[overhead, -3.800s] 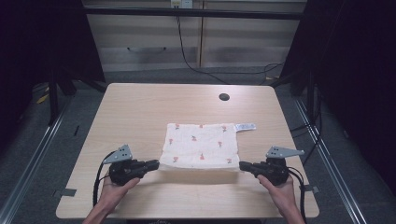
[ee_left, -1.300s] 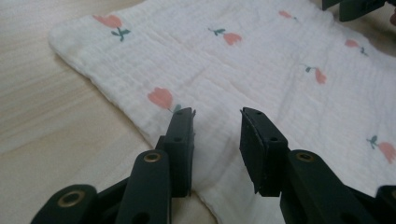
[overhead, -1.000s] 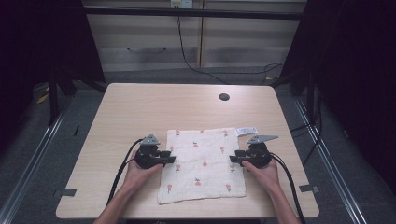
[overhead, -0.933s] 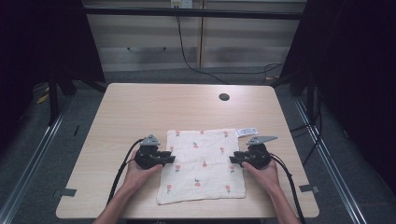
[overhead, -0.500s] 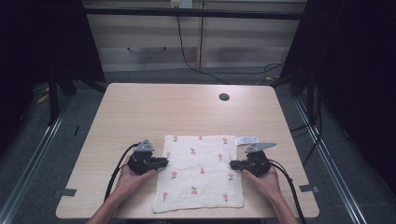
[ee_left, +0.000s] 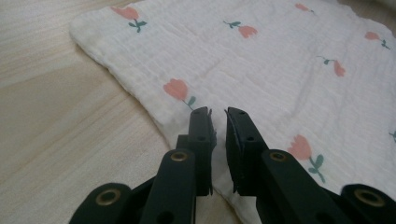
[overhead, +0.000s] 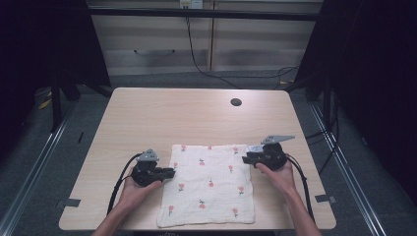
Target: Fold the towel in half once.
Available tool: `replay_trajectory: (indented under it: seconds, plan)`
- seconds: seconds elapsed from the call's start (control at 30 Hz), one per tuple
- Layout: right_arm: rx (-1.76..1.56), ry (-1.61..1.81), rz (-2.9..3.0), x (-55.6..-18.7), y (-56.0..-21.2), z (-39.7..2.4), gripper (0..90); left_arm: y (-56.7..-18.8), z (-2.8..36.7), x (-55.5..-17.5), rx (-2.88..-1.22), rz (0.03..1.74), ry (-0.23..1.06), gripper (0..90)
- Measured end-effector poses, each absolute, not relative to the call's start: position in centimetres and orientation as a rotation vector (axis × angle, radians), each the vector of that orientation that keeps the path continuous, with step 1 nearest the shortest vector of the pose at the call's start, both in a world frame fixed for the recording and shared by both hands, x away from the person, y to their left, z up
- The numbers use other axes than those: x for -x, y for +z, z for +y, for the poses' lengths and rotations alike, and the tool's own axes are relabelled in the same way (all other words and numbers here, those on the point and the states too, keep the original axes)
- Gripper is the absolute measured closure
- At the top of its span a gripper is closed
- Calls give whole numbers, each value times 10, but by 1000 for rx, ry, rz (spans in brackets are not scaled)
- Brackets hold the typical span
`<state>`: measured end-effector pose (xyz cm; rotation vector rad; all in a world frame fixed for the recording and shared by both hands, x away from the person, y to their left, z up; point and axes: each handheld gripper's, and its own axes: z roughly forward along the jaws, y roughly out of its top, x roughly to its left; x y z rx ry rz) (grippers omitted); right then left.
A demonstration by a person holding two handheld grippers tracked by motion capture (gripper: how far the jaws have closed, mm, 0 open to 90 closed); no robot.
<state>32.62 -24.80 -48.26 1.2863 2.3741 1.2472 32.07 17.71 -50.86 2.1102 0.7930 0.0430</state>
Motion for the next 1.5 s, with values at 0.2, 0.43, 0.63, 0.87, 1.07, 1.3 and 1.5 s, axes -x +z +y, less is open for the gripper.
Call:
replay_trajectory:
  seconds: [0.2,0.43,0.63,0.87,1.07,1.3,1.5]
  plan:
    - [-1306,1226,2321,-367,-480,-252,657,-510,180,-323,-2093,795,7,799]
    - [-1384,1179,2336,-391,-496,-252,652,-510,182,-323,-2092,800,6,790]
    - [-1391,1139,2364,-390,-505,-246,682,-510,184,-322,-2085,811,3,786]
    - [-1354,1131,2381,-387,-506,-239,834,-508,185,-320,-2086,832,-1,723]
    - [-1357,1148,2385,-385,-505,-240,862,-497,190,-330,-2034,842,22,656]
    - [-1345,1185,2370,-386,-501,-239,864,-494,190,-382,-2000,934,35,649]
    - [-1344,1181,2374,-384,-504,-236,863,-500,187,-402,-1964,991,49,650]
